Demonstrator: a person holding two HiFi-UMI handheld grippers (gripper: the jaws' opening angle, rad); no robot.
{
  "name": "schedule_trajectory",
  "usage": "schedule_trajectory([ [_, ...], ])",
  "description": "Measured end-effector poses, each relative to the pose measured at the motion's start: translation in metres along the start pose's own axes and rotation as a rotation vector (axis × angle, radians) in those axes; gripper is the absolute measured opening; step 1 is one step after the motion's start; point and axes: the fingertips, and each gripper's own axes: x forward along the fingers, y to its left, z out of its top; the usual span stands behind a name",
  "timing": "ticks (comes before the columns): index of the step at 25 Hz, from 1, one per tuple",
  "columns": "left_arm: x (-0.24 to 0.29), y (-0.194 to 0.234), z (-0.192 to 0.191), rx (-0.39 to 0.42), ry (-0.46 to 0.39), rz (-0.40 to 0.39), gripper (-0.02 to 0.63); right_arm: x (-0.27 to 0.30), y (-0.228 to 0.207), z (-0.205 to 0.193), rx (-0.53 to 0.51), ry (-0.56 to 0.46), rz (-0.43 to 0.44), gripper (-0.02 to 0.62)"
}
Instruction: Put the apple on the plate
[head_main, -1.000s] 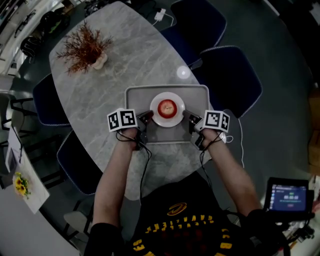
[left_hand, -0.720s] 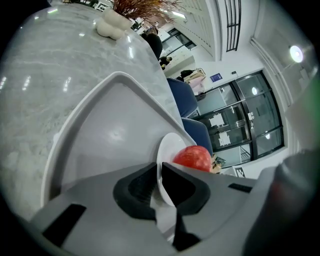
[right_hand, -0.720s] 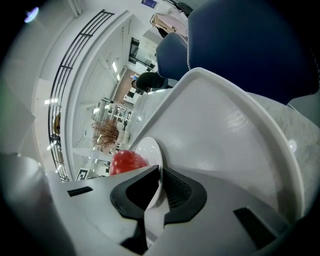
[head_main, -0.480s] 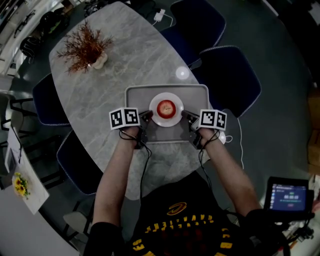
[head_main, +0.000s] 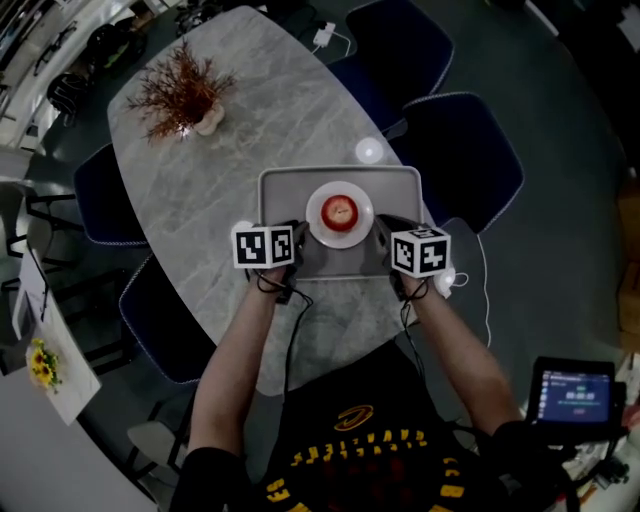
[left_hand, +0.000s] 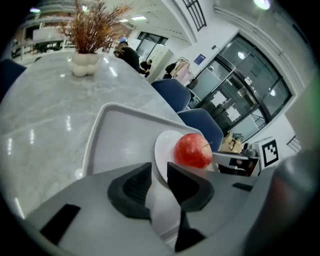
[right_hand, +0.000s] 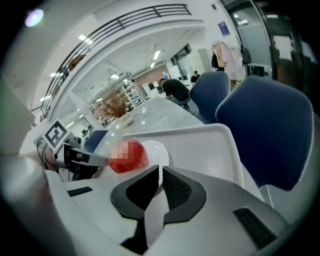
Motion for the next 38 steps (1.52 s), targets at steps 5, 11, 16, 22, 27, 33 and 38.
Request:
schedule_trajectory([
  [5,-0.021,-0.013,0.001,0.163,-0.082,0.078,0.089,-0.021,0.016,0.016,-0.207,-0.1,-0.021,0.026],
  [11,-0.051,-0.044,0.002,0.333,-0.252,0.129,0.089,-0.048,0.039,0.036,-0.279,-0.253,0.019,0.026],
  [16,-0.131,-0.076,-0.047,0.405,-0.365,0.045,0.089,-0.098,0.109,0.0,-0.284,-0.322,0.037,0.026],
  [22,-0.187,-0.115,-0.077,0.479,-0.48,0.001,0.089,-0.143,0.162,-0.021,-0.339,-0.389,0.066,0.026],
  [27,-0.218,-0.146,-0.106,0.462,-0.533,-0.086,0.089,-0.168,0.204,-0.034,-0.363,-0.444,0.084,0.026],
  [33,-0.273,-0.171,-0.115,0.521,-0.611,-0.14,0.088,-0.203,0.249,-0.053,-0.334,-0.481,0.129,0.026],
  [38,-0.318,-0.182,-0.117,0.55,-0.708,-0.164,0.089,-0.232,0.275,-0.059,-0.303,-0.518,0.17,0.025],
])
